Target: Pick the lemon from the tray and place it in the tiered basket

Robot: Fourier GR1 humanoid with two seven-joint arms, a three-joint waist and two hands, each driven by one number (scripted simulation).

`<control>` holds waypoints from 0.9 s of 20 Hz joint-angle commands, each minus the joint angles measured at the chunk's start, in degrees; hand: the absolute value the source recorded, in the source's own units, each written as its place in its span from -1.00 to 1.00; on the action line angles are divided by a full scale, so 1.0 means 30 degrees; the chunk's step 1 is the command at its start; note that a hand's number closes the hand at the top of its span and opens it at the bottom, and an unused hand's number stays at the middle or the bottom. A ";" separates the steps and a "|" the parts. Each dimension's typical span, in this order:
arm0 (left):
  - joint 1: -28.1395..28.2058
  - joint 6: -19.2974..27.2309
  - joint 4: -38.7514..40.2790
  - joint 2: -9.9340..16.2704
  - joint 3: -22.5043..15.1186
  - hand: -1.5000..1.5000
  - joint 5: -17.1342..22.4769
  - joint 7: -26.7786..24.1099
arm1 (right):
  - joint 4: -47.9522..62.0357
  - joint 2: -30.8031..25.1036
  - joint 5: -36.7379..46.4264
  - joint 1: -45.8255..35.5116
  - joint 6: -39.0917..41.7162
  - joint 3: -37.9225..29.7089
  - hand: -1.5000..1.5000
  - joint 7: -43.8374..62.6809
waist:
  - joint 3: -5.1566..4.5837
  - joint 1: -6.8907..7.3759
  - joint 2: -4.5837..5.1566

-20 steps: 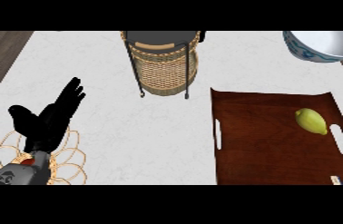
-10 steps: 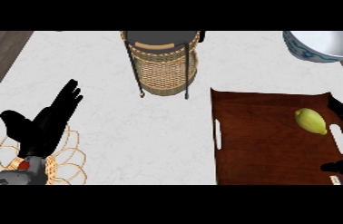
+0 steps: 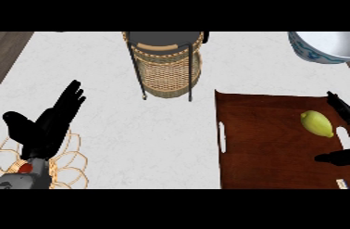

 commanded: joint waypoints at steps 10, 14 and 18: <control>0.0451 -0.0473 0.0151 -0.0706 0.0496 0.00 -0.0832 -0.0476 | 0.1789 0.0912 0.2976 -0.0194 -0.2298 0.1791 1.00 -0.3661 | 0.0020 -0.0003 0.0043; 0.0378 -0.0522 0.0007 -0.0721 0.0483 0.00 -0.1113 0.0028 | 0.1507 0.0836 0.3244 -0.0925 -0.2787 0.1690 1.00 -0.3080 | 0.0012 -0.0012 0.0030; -0.0077 -0.0930 0.0959 -0.0985 0.0770 0.00 -0.0874 -0.0315 | 0.0327 0.0813 0.3883 -0.1357 -0.4457 0.1725 1.00 -0.0560 | -0.0011 -0.0088 0.0005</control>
